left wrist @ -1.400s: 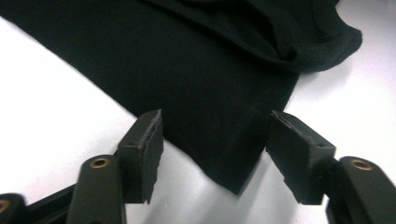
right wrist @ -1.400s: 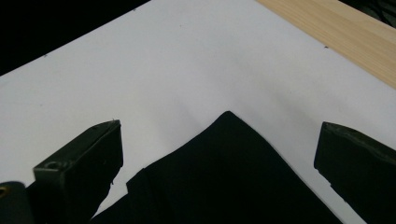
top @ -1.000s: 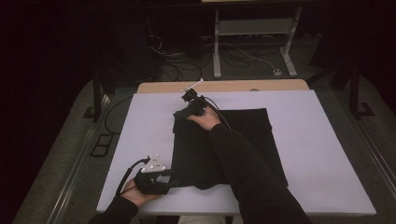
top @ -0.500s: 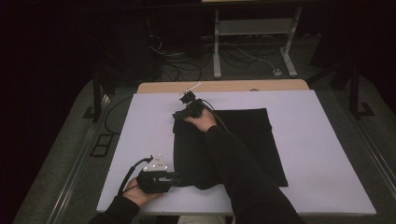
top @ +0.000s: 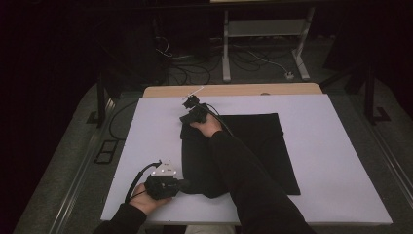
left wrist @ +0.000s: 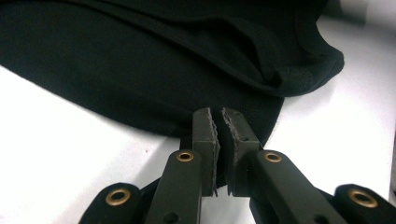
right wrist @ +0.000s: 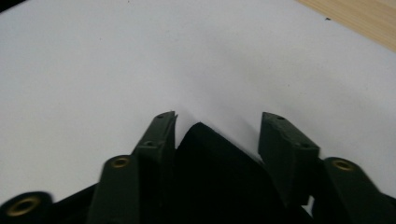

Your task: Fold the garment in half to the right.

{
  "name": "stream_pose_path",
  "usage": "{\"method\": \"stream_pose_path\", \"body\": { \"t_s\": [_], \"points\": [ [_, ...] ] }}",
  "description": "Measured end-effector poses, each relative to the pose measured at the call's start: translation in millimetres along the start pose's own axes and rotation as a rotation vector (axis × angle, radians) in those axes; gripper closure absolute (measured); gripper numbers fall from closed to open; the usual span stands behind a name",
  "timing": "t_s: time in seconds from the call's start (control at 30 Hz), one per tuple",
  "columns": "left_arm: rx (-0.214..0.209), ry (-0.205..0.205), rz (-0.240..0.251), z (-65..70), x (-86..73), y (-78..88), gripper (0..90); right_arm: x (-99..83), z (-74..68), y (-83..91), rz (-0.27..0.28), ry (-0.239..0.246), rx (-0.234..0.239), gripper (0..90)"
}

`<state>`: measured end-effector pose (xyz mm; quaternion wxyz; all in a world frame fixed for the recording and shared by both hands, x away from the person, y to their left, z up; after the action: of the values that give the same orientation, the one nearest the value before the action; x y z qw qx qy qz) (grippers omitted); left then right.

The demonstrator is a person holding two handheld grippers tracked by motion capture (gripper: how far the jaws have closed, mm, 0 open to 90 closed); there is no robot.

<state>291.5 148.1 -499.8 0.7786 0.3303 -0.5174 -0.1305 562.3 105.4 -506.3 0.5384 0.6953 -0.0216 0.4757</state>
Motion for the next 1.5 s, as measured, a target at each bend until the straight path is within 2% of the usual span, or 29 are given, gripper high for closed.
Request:
{"method": "stream_pose_path", "body": {
  "t_s": [0.07,0.17,0.4,0.67,0.7,0.9,1.0,1.3,1.5],
  "points": [
    [0.001,-0.005,-0.001,0.1,0.8,-0.4,83.4,-0.4,-1.7,0.6,-0.004,0.017,-0.006,55.8],
    [0.000,-0.005,0.000,0.1,1.9,-0.8,83.7,-0.4,-2.7,1.8,-0.009,0.018,0.000,67.0],
    [-0.008,-0.005,-0.002,-0.9,5.8,-2.7,84.2,-1.1,1.9,8.1,-0.032,0.002,0.050,81.3],
    [0.006,-0.011,0.017,-1.9,11.1,0.4,84.5,5.0,4.9,25.2,-0.010,0.001,0.087,83.4],
    [0.009,0.000,0.043,-1.1,13.7,-0.2,84.5,5.9,5.0,27.1,-0.006,0.003,0.089,83.4],
    [0.019,-0.012,0.075,-1.1,22.4,2.4,84.7,11.1,8.2,42.5,0.022,0.001,0.104,83.6],
    [0.015,-0.004,0.101,-1.7,27.2,6.1,84.8,13.0,11.1,48.8,0.032,0.002,0.114,83.7],
    [0.019,-0.014,0.132,-2.6,38.2,11.8,85.0,16.5,23.7,66.5,0.054,-0.008,0.114,83.8],
    [0.021,-0.037,0.150,2.0,50.0,10.7,85.0,18.1,32.6,77.7,0.070,-0.017,0.110,83.8]
  ]
}}
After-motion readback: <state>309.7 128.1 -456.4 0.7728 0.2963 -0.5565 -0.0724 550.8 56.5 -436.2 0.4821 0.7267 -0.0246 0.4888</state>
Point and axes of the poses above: each handheld gripper's, and its own axes: y roughly backward along the jaws, x roughly out of its top, z roughly to its right, the point moved 8 cm from there along -y, roughly forward along the jaws, and after that the axes turned 10 degrees about -x, right-handed, at the moved point
